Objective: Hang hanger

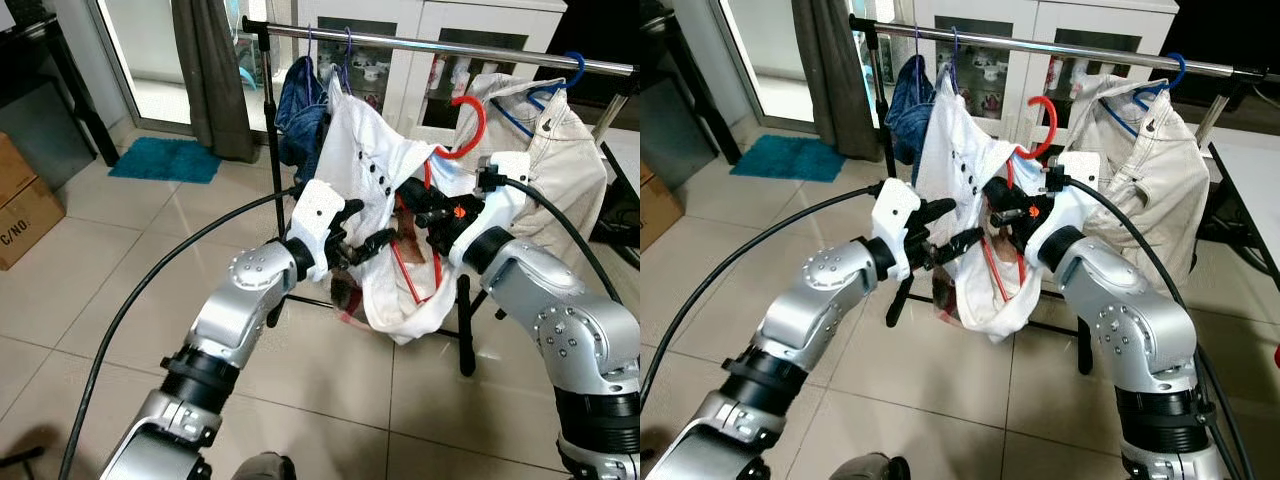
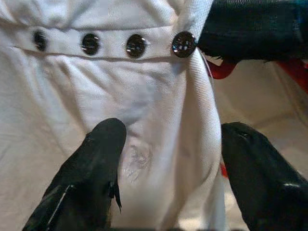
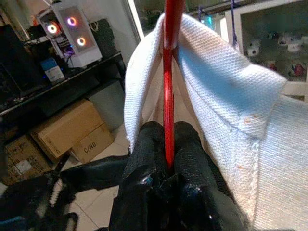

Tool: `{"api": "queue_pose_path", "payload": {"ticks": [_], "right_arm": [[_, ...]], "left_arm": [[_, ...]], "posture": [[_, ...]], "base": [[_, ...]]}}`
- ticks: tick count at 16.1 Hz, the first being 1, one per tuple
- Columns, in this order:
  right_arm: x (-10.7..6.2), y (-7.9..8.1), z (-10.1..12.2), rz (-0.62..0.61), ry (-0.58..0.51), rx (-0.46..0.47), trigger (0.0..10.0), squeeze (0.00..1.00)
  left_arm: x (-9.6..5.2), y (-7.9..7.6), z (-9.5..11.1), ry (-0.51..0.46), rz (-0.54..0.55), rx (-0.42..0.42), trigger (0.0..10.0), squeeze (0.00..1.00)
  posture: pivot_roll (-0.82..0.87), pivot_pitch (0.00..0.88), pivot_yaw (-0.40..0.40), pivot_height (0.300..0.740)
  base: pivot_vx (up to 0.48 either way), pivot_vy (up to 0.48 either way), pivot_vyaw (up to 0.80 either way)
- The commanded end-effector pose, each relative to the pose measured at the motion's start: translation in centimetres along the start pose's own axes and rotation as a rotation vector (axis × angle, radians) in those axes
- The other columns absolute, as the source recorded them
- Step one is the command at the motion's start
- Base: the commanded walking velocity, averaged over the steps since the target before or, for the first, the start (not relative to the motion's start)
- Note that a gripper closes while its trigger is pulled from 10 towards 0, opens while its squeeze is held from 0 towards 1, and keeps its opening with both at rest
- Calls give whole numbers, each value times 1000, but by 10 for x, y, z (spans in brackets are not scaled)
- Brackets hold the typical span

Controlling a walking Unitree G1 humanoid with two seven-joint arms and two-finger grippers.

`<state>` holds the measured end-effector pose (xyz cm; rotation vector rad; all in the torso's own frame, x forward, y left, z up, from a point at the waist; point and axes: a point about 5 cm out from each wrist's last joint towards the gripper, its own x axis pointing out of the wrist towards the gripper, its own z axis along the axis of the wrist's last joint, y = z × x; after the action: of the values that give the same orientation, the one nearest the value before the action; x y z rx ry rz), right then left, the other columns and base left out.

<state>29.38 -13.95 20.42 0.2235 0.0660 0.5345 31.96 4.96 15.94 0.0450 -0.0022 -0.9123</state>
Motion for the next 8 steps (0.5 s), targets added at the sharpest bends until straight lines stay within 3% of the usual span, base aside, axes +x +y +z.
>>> {"api": "queue_pose_path", "payload": {"ticks": [1,8], "right_arm": [[-2,5,3,18,-7,-11,10000,0],[-1,9,-1,32,1,-5,10000,0]], "left_arm": [[1,2,2,-8,-5,3,0,0],[5,6,4,-12,0,25,0,0]], "posture": [[-1,0,22,740],[-5,0,24,740]], "base": [[0,0,0],[0,0,0]]}}
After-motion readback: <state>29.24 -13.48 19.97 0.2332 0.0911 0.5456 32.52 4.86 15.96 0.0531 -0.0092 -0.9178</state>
